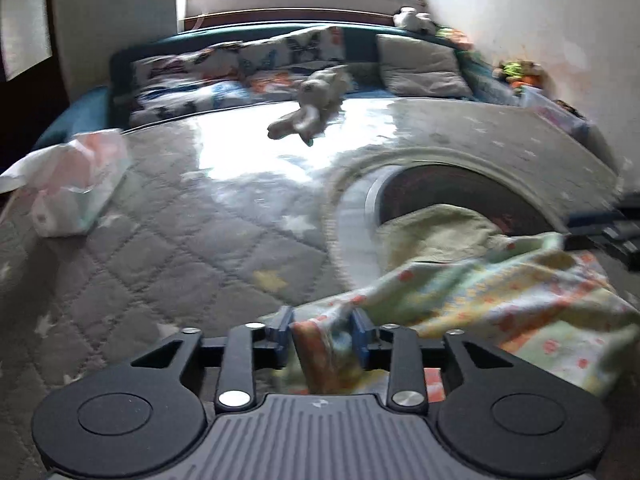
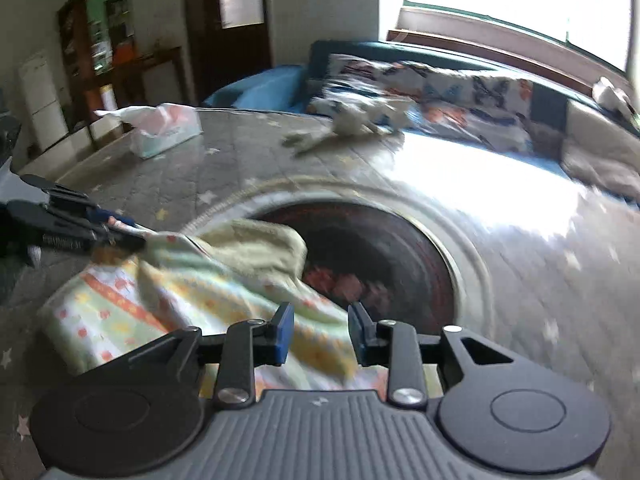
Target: Fold clothes
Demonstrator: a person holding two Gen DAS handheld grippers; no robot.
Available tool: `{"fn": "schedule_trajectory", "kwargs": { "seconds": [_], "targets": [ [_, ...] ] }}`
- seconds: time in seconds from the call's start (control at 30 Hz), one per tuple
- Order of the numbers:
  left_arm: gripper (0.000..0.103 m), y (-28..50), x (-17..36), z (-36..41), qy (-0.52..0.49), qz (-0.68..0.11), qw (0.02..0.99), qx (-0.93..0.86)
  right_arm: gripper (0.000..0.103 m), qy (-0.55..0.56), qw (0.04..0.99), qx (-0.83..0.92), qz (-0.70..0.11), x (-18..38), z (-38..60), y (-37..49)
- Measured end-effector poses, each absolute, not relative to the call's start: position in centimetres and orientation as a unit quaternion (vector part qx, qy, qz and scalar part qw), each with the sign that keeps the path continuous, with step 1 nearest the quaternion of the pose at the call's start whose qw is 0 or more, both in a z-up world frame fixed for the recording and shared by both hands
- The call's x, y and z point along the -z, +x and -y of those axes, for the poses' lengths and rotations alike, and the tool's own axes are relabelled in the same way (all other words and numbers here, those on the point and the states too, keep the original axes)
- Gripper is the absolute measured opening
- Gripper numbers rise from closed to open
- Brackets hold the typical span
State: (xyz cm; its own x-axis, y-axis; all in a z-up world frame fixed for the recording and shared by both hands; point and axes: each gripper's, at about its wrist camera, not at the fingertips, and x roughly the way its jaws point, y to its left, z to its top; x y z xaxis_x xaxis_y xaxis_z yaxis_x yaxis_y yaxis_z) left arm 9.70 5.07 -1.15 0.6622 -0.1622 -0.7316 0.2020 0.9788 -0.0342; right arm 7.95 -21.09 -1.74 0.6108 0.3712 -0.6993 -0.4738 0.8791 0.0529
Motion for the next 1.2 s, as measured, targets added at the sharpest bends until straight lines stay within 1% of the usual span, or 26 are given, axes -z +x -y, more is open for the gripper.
{"fn": "schedule_trajectory", "kwargs": {
  "seconds": [0.07,0.1,0.13,0.17,0.33,0.57,0.6,0.63,0.67,0.73,0.83,0.9,0.97,1.07,1.2],
  "targets": [
    [0.039,9.8,0.9,-5.7,0.022,-0.393,0.916,0.078,0.030,-0.048,0.897,-0.216,-0.382,2.6,22.5,7.5],
    [0.038,9.9,0.8,-6.0,0.020,-0.389,0.918,0.067,0.030,-0.040,0.900,-0.206,-0.382,2.9,23.1,7.3],
    [0.036,9.9,0.7,-6.2,0.019,-0.386,0.920,0.057,0.030,-0.028,0.902,-0.199,-0.383,3.1,23.7,7.2],
    [0.036,9.6,0.4,-6.4,0.010,-0.380,0.924,0.051,0.030,-0.015,0.903,-0.193,-0.384,3.4,24.4,7.1],
    [0.037,7.2,-1.5,-5.2,-0.018,-0.349,0.934,0.077,0.030,0.021,0.906,-0.180,-0.383,4.1,25.8,7.5],
    [0.037,7.6,-0.7,-1.8,-0.025,-0.365,0.923,0.119,0.029,0.059,0.899,-0.194,-0.388,4.6,25.1,9.0],
    [0.037,7.6,-0.6,-1.3,-0.027,-0.367,0.921,0.125,0.026,0.064,0.898,-0.193,-0.390,4.7,25.1,9.2],
    [0.037,7.7,-0.5,-0.8,-0.028,-0.369,0.920,0.131,0.014,0.065,0.900,-0.190,-0.387,4.6,25.0,9.2],
    [0.037,7.8,-0.4,-0.3,-0.029,-0.371,0.918,0.137,0.006,0.064,0.903,-0.185,-0.382,4.5,25.0,9.0],
    [0.036,7.9,-0.2,0.6,-0.031,-0.375,0.914,0.149,0.004,0.061,0.910,-0.176,-0.371,4.2,25.0,8.7],
    [0.036,8.6,0.8,0.6,-0.033,-0.385,0.911,0.144,0.004,0.056,0.918,-0.164,-0.357,3.8,24.9,8.4],
    [0.036,9.0,1.5,0.6,-0.035,-0.392,0.908,0.140,0.004,0.041,0.916,-0.158,-0.366,4.3,24.5,8.6],
    [0.036,9.3,1.9,0.6,-0.037,-0.395,0.908,0.138,0.008,0.029,0.913,-0.156,-0.375,5.0,24.2,8.9],
    [0.036,8.9,1.5,0.5,-0.040,-0.391,0.909,0.138,0.011,0.020,0.916,-0.168,-0.365,4.0,23.8,8.6],
    [0.035,7.6,0.1,1.3,-0.040,-0.371,0.914,0.160,0.012,0.010,0.919,-0.188,-0.346,2.4,23.2,8.1]
  ]
}}
